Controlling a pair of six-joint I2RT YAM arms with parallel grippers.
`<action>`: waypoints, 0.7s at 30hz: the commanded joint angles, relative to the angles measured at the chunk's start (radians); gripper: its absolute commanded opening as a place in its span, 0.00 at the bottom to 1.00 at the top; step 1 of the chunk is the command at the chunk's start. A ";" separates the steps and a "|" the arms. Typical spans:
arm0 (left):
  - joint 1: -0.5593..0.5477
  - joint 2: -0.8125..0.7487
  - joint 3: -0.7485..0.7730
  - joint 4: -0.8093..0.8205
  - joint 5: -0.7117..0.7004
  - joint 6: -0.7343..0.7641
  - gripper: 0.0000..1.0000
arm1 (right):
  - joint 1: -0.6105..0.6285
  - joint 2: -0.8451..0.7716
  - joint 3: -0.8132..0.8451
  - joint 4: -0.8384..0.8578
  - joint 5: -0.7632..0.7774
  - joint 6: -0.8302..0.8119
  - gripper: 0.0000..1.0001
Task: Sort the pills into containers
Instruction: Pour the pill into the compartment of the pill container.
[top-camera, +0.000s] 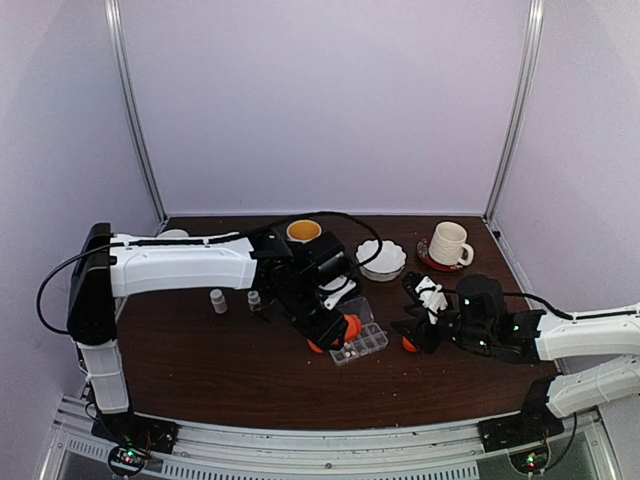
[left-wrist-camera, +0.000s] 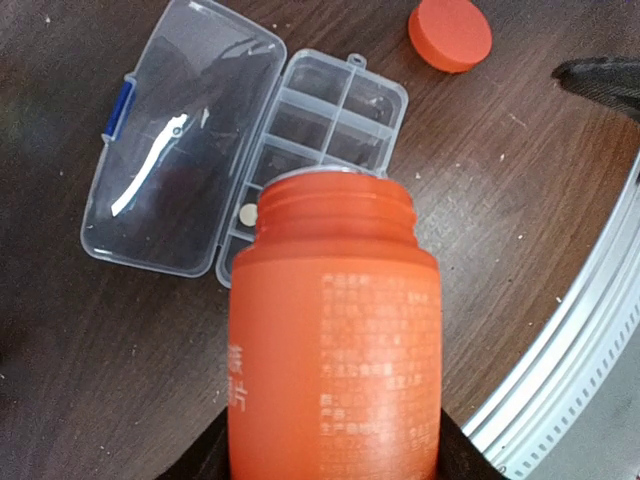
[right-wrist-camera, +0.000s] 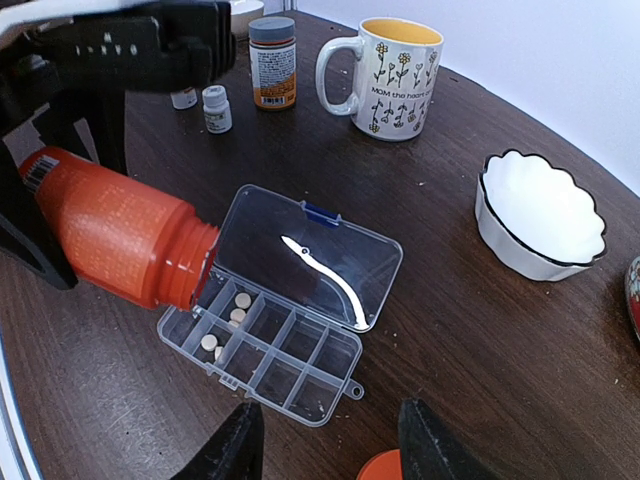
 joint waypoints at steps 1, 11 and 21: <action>0.004 -0.058 -0.026 0.043 -0.021 -0.016 0.00 | 0.007 -0.006 0.018 0.002 0.016 -0.001 0.50; 0.005 0.004 -0.107 0.120 0.038 -0.025 0.00 | 0.008 -0.004 0.017 0.001 0.016 -0.001 0.50; 0.004 0.012 -0.023 0.012 -0.006 -0.011 0.00 | 0.009 -0.007 0.018 0.000 0.017 -0.001 0.50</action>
